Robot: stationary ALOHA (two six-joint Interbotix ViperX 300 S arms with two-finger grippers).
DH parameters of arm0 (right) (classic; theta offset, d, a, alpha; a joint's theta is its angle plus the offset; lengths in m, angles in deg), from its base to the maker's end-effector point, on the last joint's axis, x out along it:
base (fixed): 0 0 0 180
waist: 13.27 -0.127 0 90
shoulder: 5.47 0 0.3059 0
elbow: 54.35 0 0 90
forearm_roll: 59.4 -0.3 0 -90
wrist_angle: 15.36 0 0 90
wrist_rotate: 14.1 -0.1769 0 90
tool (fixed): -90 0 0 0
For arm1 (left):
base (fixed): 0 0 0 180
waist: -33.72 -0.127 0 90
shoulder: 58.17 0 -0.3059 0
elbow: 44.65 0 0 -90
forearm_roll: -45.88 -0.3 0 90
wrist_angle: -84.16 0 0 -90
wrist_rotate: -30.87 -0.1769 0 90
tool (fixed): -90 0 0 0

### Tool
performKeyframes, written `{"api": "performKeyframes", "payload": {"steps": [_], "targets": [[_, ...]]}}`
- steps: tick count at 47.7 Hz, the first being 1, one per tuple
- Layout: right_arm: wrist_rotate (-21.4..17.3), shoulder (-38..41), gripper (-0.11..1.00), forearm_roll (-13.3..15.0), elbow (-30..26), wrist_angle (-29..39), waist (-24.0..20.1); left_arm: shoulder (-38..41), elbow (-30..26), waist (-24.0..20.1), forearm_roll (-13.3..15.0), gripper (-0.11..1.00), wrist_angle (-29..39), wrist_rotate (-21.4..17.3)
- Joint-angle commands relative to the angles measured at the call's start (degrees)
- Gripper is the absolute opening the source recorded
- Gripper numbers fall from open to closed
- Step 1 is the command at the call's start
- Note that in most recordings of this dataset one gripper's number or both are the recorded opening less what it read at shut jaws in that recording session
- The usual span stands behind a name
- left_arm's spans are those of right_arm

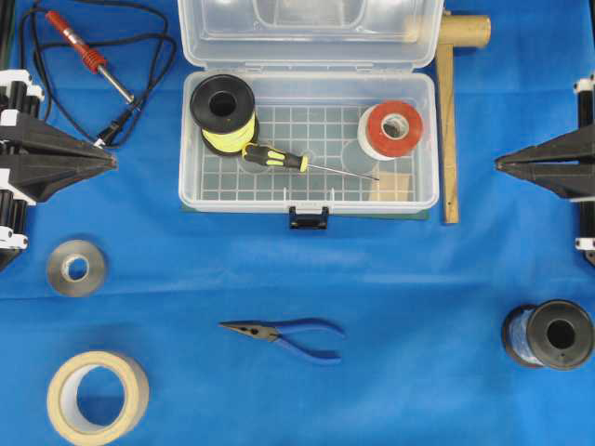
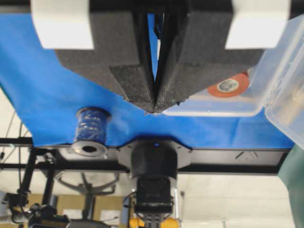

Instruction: Pick the screwdriver from the toolbox among several items.

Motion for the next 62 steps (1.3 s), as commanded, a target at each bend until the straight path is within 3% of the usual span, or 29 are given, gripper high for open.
{"api": "performKeyframes", "payload": {"steps": [1,8,20,30,35,41,45,52,62], "targets": [[-0.2,0.7,0.0,-0.1,-1.1,-0.3,-0.1,0.8,-0.5,0.4,1.8,0.0,-0.2,0.1],[-1.1,6.2,0.0,-0.4,-7.4,7.1,0.1,1.0,-0.5,0.3,1.8,0.0,-0.4,0.2],[-4.1,21.2,0.0,-0.4,-24.6,24.8,1.5,1.1,-0.5,-0.9,1.8,0.0,-0.5,0.2],[-8.8,34.9,0.01,-0.4,-37.9,36.7,5.5,1.1,-0.4,-2.2,1.8,0.0,-0.7,0.2],[-11.4,41.4,0.21,-0.4,-43.4,41.7,7.7,1.1,-0.4,-2.5,1.8,0.0,-0.7,0.2],[-14.2,49.1,0.59,0.0,-50.5,49.1,9.6,1.1,-0.4,-2.5,1.8,0.0,-1.1,0.2],[-15.5,53.6,0.79,0.0,-54.0,52.9,10.7,1.0,-0.4,-2.5,1.8,0.0,-1.5,0.2],[-18.7,61.4,0.74,0.1,-58.4,57.4,11.9,1.1,-0.4,-2.6,1.8,0.0,-1.9,0.2],[-19.9,70.6,0.74,-0.4,-61.9,58.0,12.0,1.0,-0.4,-2.6,1.8,0.0,-2.6,0.3]]}}
